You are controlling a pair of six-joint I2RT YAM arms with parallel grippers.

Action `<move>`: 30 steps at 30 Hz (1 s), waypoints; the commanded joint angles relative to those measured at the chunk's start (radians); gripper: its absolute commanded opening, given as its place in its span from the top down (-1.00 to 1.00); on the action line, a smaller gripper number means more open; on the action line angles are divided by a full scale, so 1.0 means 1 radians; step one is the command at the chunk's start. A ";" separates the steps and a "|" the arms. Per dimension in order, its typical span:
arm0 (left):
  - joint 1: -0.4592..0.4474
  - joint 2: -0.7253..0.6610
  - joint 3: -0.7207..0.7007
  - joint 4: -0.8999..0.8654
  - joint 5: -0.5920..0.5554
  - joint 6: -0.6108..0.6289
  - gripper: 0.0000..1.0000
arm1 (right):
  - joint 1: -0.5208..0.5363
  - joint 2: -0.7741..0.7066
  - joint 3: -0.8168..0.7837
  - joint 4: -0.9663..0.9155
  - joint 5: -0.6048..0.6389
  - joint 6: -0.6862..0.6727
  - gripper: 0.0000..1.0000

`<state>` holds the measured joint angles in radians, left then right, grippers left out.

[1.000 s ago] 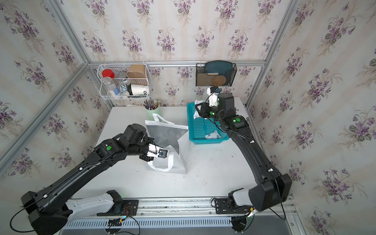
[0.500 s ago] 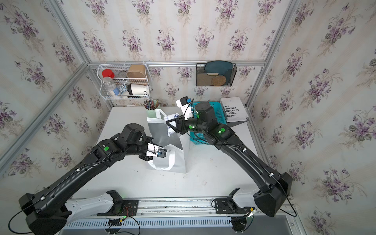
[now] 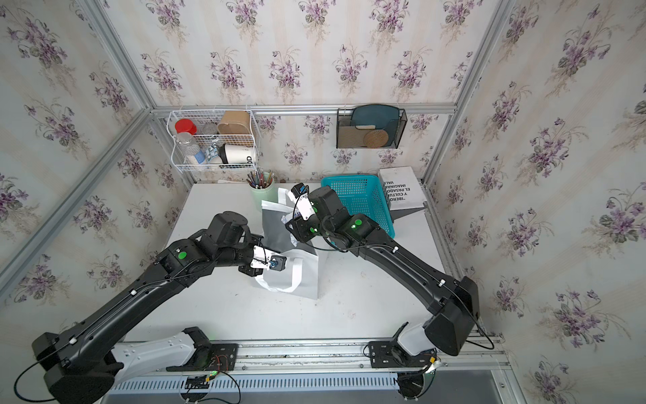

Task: Place the ice pack in the delivery bag
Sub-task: Place the ice pack in the delivery bag, then pick up the ice pack from the bin.

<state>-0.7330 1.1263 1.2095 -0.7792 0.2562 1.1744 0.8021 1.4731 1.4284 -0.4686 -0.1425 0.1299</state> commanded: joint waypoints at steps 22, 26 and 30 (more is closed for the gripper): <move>0.002 0.024 0.003 0.040 0.011 0.001 1.00 | -0.203 -0.308 -0.225 0.296 0.127 0.222 -0.21; 0.003 0.028 0.003 0.042 0.009 0.007 1.00 | -0.456 -0.295 -0.317 0.217 0.008 0.351 -0.21; 0.006 0.032 0.004 0.040 0.015 0.012 1.00 | -0.534 -0.083 -0.224 -0.039 0.007 0.306 -0.25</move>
<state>-0.7296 1.1553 1.2133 -0.7528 0.2565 1.1778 0.2947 1.3029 1.1568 -0.3386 -0.1036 0.4122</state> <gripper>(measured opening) 0.064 0.619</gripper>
